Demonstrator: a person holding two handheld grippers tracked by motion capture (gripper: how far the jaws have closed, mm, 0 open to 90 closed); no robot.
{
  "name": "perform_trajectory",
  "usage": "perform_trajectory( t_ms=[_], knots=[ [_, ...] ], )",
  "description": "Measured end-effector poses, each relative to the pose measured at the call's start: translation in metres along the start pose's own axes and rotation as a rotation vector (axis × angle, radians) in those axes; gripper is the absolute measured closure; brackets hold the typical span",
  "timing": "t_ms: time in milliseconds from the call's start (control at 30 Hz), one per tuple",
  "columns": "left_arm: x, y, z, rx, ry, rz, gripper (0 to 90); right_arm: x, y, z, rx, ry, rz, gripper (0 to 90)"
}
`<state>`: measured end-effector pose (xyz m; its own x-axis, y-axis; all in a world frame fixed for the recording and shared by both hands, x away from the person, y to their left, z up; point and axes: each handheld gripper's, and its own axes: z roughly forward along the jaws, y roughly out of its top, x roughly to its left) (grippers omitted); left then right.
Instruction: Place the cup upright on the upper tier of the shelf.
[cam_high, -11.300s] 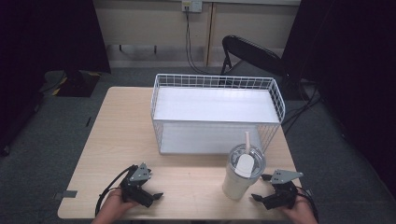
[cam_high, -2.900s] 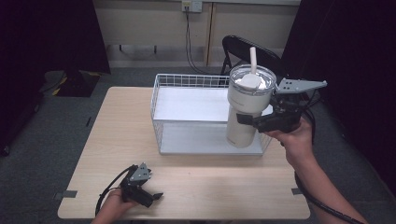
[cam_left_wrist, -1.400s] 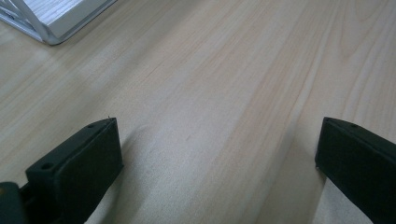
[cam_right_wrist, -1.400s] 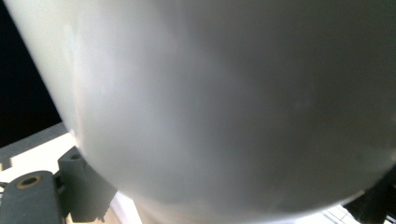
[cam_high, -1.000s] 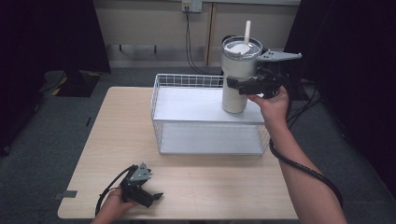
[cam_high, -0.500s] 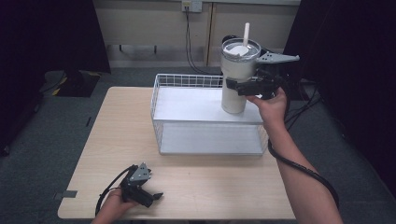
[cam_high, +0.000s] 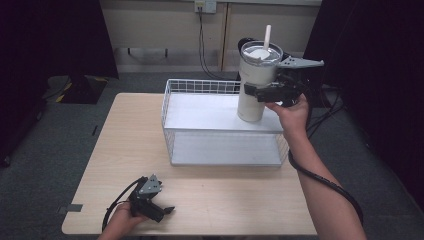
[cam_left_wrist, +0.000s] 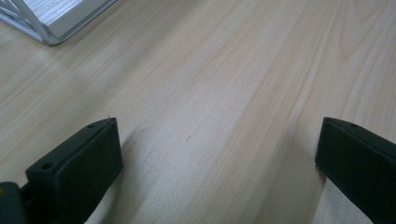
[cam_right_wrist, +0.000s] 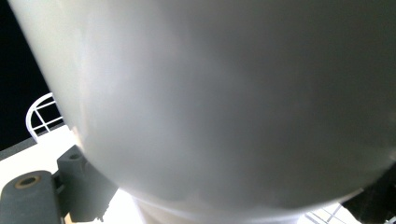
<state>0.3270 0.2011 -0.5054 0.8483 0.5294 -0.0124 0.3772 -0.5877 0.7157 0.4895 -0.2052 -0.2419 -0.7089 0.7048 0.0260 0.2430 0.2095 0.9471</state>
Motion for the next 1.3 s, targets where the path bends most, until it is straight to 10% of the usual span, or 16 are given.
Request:
perform_trajectory(
  t_ms=[1300],
  knots=[
    [0.0, 0.0, 0.0, 0.0, 0.0, 0.001, 0.0, 0.0036, -0.006, -0.0057, -0.004, -0.013, -0.016, 8.5]
  ],
)
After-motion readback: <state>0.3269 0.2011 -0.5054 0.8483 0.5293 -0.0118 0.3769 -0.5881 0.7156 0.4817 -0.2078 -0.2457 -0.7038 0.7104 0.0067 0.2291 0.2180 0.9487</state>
